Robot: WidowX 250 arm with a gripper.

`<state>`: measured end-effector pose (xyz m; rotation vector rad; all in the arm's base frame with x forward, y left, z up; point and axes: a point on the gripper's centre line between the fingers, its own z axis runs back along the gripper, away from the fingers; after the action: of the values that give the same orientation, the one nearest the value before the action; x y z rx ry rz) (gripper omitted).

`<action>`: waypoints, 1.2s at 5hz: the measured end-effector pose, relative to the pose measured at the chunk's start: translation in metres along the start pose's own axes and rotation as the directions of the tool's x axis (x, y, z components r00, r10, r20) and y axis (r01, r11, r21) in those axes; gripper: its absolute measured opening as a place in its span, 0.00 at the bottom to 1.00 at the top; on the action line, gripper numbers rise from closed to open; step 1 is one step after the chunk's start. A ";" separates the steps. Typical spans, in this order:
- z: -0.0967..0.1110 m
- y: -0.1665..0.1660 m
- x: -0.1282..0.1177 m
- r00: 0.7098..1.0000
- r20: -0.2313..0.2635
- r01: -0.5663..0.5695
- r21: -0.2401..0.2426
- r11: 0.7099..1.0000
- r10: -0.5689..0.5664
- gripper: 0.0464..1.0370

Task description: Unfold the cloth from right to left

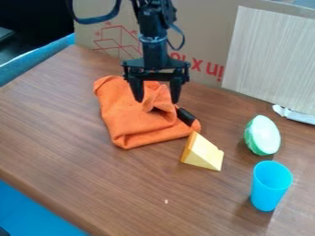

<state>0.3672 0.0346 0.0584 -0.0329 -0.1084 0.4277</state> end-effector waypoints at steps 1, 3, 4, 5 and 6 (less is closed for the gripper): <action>-0.008 0.004 0.000 1.000 -0.007 -0.004 0.031 1.000 0.004 0.96; -0.018 0.014 0.005 0.999 -0.008 -0.048 0.056 0.997 0.049 0.64; -0.018 0.015 0.007 0.998 0.005 -0.059 0.054 0.997 0.059 0.38; -0.014 0.012 -0.001 0.999 -0.020 -0.051 0.025 0.998 0.051 0.16; 0.027 0.022 -0.001 0.998 0.026 -0.064 -0.050 0.997 0.065 0.06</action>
<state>0.3540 0.0548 0.0843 -0.0786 -0.1455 0.4900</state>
